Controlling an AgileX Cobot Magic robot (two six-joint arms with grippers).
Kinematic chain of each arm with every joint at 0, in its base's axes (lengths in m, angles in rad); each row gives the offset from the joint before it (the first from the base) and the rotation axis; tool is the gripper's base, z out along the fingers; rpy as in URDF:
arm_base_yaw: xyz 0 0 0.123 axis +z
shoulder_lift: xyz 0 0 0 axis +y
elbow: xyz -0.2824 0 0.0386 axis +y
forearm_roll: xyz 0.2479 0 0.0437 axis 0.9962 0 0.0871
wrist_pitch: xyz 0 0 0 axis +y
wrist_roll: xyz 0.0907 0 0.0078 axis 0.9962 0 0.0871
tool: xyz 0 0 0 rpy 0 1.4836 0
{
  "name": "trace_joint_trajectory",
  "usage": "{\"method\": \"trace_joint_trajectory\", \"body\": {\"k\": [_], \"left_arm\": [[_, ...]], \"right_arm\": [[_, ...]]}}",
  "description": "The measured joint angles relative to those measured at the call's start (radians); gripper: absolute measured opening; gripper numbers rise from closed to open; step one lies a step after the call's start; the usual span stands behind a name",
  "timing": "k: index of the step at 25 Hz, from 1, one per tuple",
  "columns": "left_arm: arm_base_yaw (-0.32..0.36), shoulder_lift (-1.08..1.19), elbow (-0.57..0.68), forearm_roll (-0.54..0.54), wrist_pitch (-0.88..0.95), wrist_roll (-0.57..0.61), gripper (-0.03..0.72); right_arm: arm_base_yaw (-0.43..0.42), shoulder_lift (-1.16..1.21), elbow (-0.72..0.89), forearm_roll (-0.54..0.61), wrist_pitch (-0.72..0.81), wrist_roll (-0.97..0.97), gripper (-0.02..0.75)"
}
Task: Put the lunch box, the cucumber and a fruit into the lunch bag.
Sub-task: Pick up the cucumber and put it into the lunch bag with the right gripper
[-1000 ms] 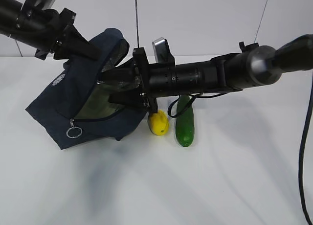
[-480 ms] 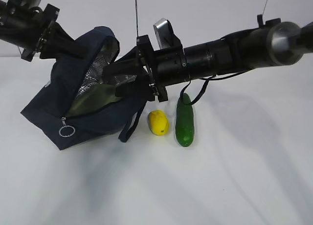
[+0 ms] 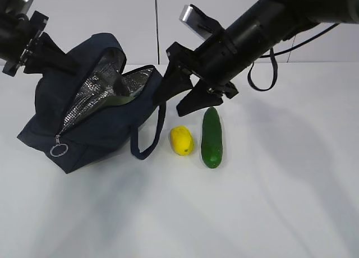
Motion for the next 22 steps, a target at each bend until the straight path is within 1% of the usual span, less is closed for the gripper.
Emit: {"method": "trace_joint_trajectory", "body": {"k": [3, 7, 9, 11, 16, 22], "left_arm": [[0.000, 0.000, 0.000, 0.007, 0.002, -0.002, -0.003], [0.000, 0.000, 0.000, 0.043, 0.002, -0.007, -0.003], [0.000, 0.000, 0.000, 0.052, 0.001, -0.007, -0.003], [0.000, 0.000, 0.000, 0.057, 0.001, -0.007, -0.003], [0.000, 0.000, 0.000, 0.061, 0.001, -0.008, -0.003], [0.000, 0.000, 0.000, 0.080, 0.001, -0.008, -0.004]], "right_arm": [[0.000, -0.008, -0.070, -0.201, 0.010, 0.143, 0.475], [0.020, -0.008, -0.137, -0.456, 0.022, 0.324, 0.475], [0.034, -0.008, -0.148, -0.544, 0.027, 0.393, 0.475], [0.039, 0.003, -0.155, -0.583, 0.027, 0.447, 0.475], [0.041, 0.074, -0.162, -0.615, -0.009, 0.551, 0.475], [0.041, 0.118, -0.164, -0.617, -0.112, 0.572, 0.475]]}}
